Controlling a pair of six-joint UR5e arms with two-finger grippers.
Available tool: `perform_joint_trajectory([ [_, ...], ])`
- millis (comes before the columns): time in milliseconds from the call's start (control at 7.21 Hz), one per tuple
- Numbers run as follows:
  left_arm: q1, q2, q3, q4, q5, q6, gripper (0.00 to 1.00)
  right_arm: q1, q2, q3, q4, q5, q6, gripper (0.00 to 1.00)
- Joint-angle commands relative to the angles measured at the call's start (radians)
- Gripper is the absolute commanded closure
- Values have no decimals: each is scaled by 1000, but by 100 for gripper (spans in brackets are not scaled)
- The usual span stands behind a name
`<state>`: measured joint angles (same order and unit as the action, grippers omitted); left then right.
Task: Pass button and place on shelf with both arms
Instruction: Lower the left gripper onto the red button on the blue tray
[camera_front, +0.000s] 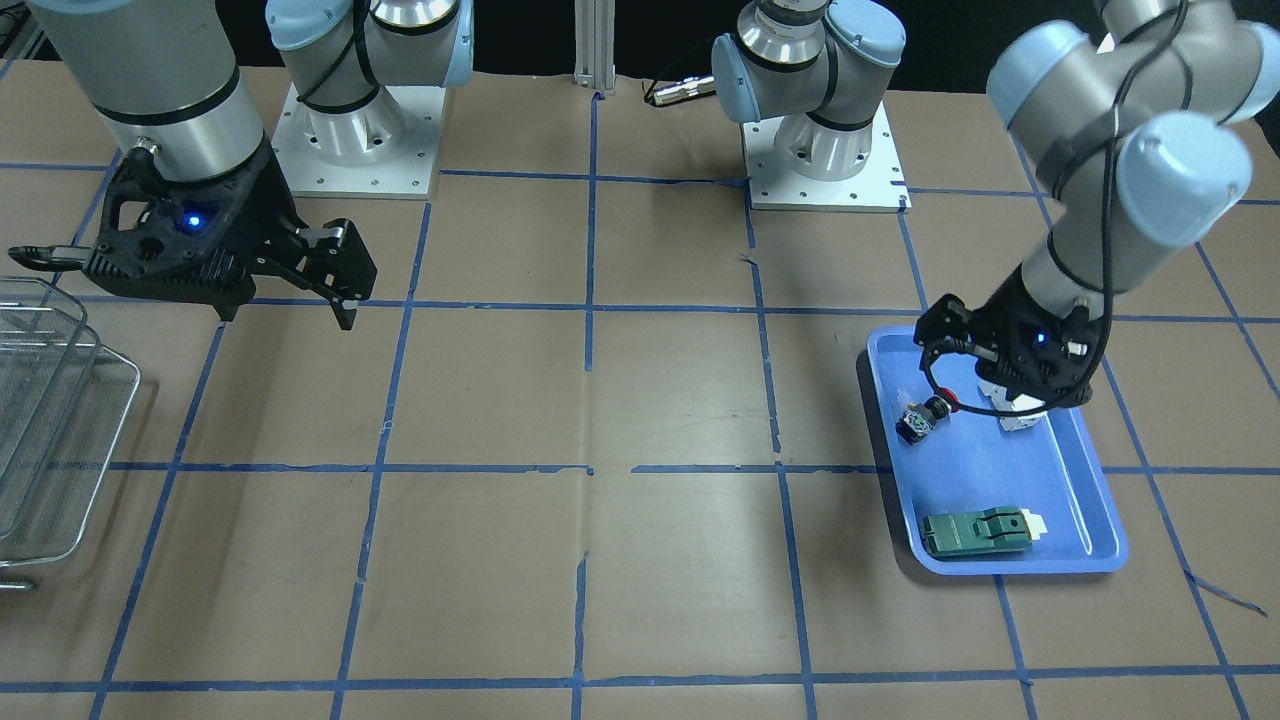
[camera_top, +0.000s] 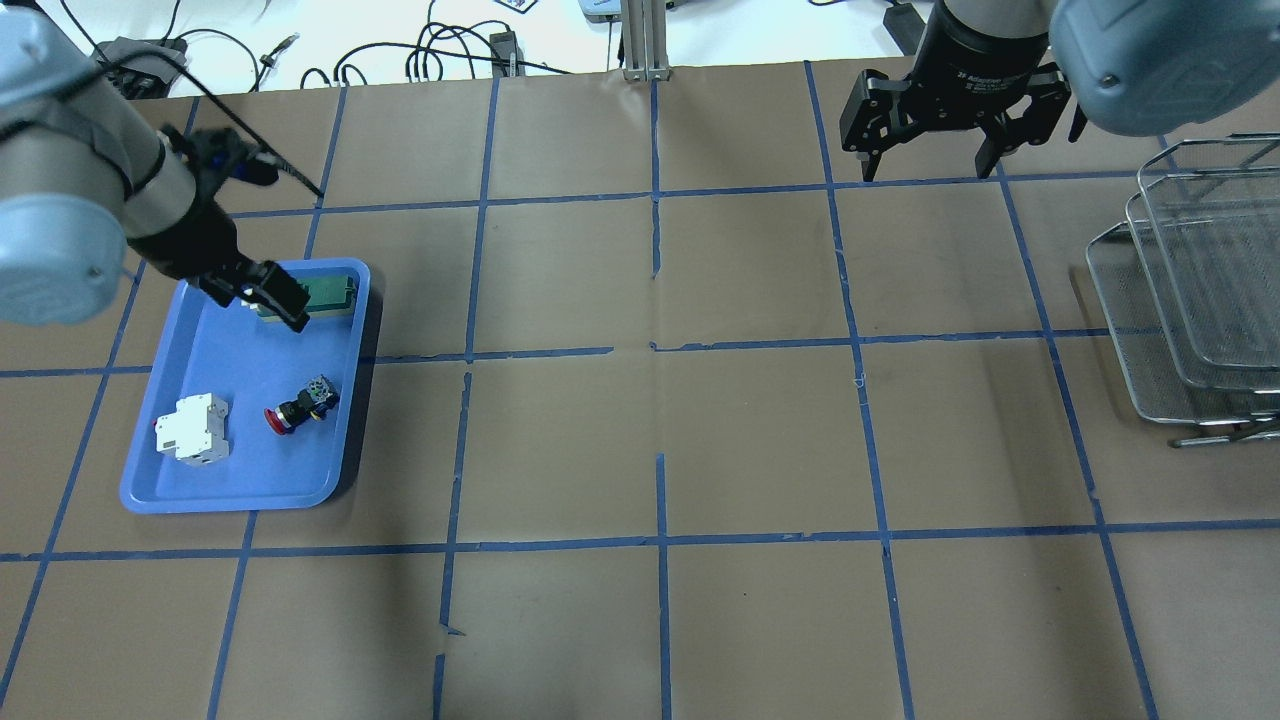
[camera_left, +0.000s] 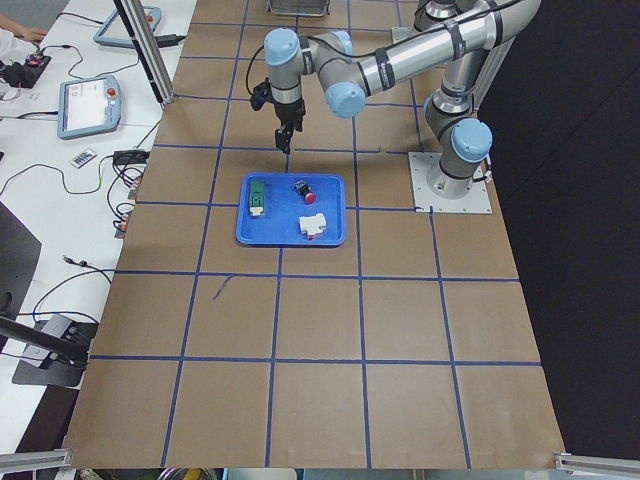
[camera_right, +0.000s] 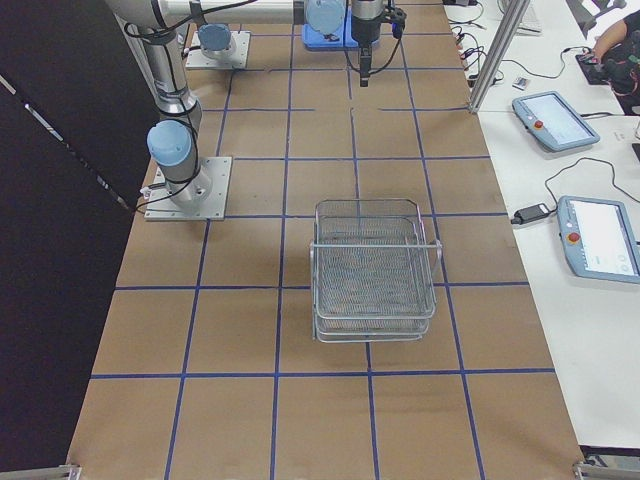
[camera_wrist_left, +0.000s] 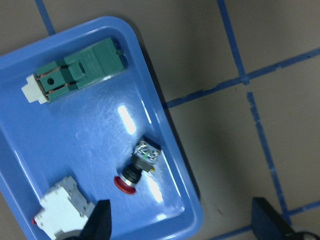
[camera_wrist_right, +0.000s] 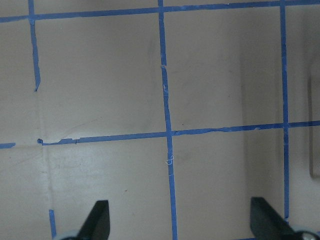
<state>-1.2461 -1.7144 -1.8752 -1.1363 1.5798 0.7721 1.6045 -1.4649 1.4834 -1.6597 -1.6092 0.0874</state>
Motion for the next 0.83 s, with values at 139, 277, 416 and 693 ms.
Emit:
perform_joint_trajectory([
  [139,65,-100,-119,228,-1,327,0,0,0,0,0,0,0,0],
  [277,76,-120,-133,231,-1,373,0,0,0,0,0,0,0,0],
  [416,102,-131,-154,249,-1,401,0,0,0,0,0,0,0,0],
  [693,114,-131,-195,257,-4,464,0,0,0,0,0,0,0,0],
])
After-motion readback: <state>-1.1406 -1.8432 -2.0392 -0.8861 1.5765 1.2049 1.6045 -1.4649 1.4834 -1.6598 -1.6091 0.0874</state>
